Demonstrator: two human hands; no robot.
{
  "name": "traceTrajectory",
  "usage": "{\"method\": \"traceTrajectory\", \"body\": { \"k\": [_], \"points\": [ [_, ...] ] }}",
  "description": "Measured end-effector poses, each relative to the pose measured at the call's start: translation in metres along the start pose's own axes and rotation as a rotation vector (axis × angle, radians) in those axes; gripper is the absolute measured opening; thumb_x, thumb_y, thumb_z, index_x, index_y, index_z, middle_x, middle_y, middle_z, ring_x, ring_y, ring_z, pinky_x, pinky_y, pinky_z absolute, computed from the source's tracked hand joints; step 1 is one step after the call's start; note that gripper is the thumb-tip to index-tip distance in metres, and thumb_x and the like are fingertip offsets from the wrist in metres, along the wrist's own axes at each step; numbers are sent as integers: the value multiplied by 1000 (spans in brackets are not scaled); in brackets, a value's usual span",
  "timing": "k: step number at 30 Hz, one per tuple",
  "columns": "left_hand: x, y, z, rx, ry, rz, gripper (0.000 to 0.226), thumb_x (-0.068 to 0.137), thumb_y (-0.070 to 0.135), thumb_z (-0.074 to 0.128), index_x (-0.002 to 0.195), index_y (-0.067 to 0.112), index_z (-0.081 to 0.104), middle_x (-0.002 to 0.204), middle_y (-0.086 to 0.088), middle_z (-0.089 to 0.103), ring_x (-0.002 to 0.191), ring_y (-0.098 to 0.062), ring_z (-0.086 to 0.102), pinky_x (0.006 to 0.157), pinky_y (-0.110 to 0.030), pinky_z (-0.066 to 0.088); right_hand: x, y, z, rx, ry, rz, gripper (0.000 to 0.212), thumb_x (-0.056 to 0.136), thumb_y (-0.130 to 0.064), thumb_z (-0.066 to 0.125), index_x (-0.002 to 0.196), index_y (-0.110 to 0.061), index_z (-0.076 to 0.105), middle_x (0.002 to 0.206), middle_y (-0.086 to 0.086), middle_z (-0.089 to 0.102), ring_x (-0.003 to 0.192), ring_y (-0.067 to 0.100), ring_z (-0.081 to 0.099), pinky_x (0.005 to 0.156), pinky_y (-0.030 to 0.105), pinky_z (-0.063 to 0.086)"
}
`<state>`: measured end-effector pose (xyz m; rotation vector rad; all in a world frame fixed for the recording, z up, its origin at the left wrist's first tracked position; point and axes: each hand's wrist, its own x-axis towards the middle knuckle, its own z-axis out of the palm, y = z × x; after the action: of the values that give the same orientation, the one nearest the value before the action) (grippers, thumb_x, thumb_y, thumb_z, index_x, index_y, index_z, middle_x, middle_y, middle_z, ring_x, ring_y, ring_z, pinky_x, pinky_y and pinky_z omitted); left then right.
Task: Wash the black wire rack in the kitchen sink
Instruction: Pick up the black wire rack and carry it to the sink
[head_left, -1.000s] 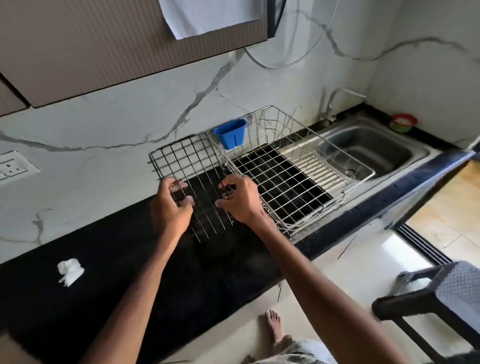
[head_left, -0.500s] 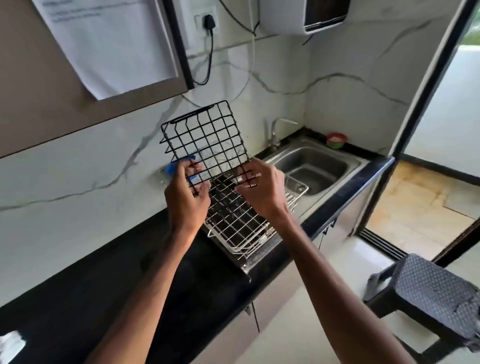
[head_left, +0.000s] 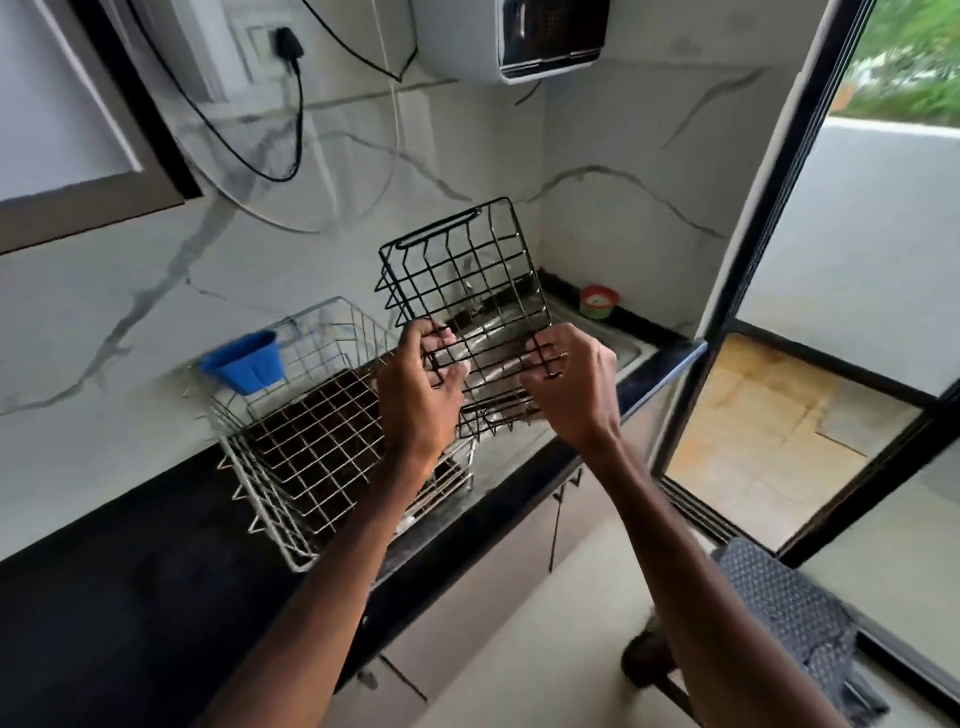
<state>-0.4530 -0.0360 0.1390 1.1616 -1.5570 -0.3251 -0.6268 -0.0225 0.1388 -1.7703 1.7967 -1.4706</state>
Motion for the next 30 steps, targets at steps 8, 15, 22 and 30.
{"method": "traceTrajectory", "body": {
  "k": [8,15,22,30],
  "points": [
    [18,9,67,-6,-25,-37,51,80,5,85,126,10,62,119,-6,71,87,-17,73,60,-13,57,38,53,-31,-56,-5,15,37,74,-8,79,109,-13,69,101,-5,68,89,5,60,75,1,36],
    [44,-4,116,-64,-70,-62,49,80,3,84,123,10,62,115,-3,69,93,-16,72,66,-23,63,73,93,-32,-88,-10,46,29,75,-14,82,101,-16,68,89,-9,66,78,0,61,68,6,41],
    [78,-39,186,-120,-84,-105,48,78,-2,85,120,7,63,112,0,69,95,-3,67,66,-25,63,123,145,-24,-125,-33,70,31,75,-13,84,102,-13,69,91,-7,68,77,-5,57,65,-1,38],
    [124,-91,256,-78,-72,-209,44,78,-6,82,116,7,63,116,-5,70,95,17,62,68,-19,61,199,200,6,-193,-143,122,35,72,-23,88,99,-16,66,96,-6,68,79,6,61,69,22,52]
  ]
}}
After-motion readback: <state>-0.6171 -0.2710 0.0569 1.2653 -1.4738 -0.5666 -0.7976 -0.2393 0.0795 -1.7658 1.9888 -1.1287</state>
